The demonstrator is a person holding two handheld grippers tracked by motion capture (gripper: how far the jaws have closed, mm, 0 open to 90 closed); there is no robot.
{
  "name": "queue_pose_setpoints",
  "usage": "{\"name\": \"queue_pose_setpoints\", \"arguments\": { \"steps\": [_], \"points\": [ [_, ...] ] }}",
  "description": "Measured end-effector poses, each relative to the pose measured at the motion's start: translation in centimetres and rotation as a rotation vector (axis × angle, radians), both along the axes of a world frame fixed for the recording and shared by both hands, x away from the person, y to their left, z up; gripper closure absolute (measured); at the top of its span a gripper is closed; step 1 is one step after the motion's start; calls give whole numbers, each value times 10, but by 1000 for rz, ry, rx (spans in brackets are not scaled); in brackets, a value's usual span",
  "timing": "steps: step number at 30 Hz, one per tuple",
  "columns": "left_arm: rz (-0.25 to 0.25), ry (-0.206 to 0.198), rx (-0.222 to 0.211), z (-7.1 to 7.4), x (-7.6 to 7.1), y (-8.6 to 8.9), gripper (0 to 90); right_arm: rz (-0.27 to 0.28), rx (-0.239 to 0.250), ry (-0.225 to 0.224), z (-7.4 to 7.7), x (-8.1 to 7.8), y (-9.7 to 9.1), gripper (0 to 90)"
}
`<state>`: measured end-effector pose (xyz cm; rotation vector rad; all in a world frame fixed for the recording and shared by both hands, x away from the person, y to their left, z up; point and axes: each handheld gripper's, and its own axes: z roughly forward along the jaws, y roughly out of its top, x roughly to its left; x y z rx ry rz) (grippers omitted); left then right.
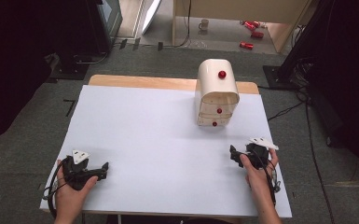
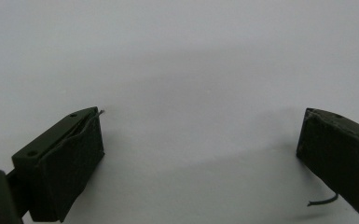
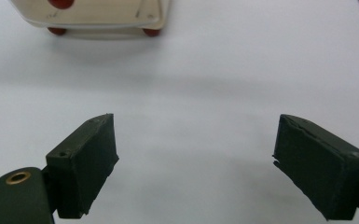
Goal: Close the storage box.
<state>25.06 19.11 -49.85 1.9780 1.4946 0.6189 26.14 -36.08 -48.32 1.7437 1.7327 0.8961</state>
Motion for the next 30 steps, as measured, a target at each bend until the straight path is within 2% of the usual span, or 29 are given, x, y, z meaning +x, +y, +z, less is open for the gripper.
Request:
{"name": "queue_pose_setpoints", "arguments": {
  "steps": [11, 17, 20, 25, 30],
  "points": [
    [1, 0, -1, 0, 0, 0, 4, -2, 6, 19, -3, -43, -34, 135],
    [2, -1, -1, 0, 0, 0, 4, -29, 15, 39, -10, -63, -52, 136],
    [2, -1, -2, 0, 0, 0, 4, -17, -6, 55, -15, -72, -55, 136],
    [1, -1, -2, 0, 0, 0, 4, 6, -86, 30, -19, -80, -50, 136],
    [2, 0, -1, 0, 0, 0, 3, 6, -74, 22, -20, -81, -51, 134]
  ]
}}
